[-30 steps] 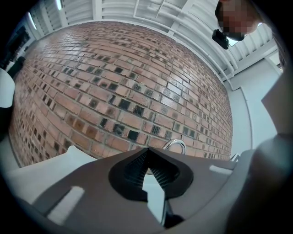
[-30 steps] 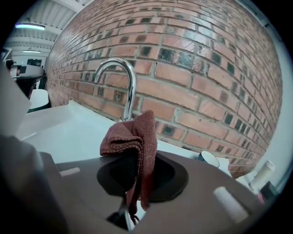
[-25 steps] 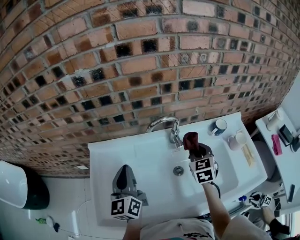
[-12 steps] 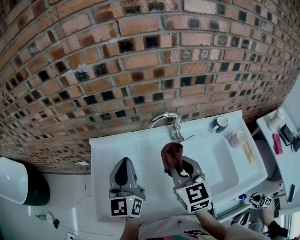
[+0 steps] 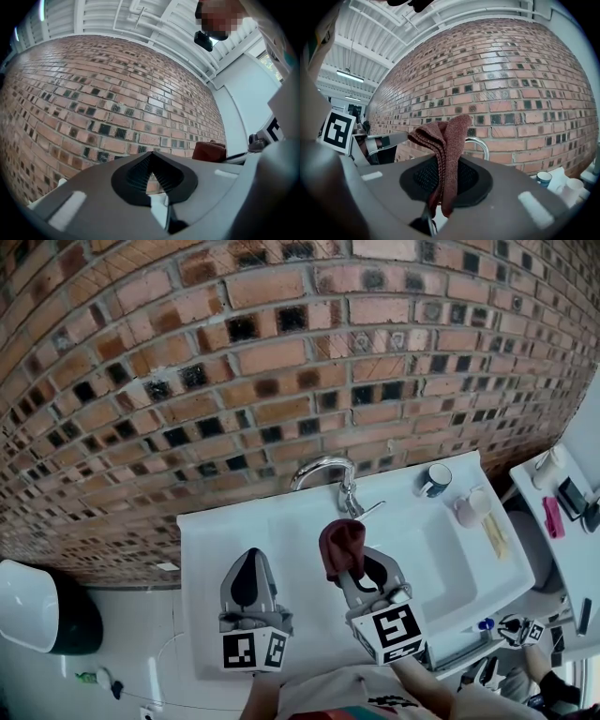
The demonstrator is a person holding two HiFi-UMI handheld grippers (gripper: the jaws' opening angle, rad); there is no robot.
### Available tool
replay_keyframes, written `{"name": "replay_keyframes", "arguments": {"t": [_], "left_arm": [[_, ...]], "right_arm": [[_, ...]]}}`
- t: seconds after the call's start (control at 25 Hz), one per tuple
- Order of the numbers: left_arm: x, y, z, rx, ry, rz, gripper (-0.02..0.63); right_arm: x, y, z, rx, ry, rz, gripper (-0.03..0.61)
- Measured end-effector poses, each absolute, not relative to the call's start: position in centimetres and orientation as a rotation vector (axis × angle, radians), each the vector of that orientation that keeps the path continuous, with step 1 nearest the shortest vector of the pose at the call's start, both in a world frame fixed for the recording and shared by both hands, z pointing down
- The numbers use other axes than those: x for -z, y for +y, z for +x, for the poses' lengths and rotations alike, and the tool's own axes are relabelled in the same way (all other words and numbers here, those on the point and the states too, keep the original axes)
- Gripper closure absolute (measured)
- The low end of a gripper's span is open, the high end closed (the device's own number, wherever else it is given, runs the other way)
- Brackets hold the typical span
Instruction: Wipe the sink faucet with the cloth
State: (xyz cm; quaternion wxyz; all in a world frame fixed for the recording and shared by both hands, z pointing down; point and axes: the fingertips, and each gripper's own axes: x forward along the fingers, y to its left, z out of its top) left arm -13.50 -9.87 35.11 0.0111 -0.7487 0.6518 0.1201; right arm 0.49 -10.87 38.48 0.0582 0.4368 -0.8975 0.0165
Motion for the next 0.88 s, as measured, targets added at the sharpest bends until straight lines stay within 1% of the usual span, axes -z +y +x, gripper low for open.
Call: {"name": "replay_keyframes", "arguments": {"t": [0.88], "left_arm": [[-35.8, -9.3, -14.2, -0.358, 2.073, -2.317, 0.61]], "right_arm": [[-39.3, -9.7, -0.6, -0.04, -2.744, 1.244, 0.532]]}}
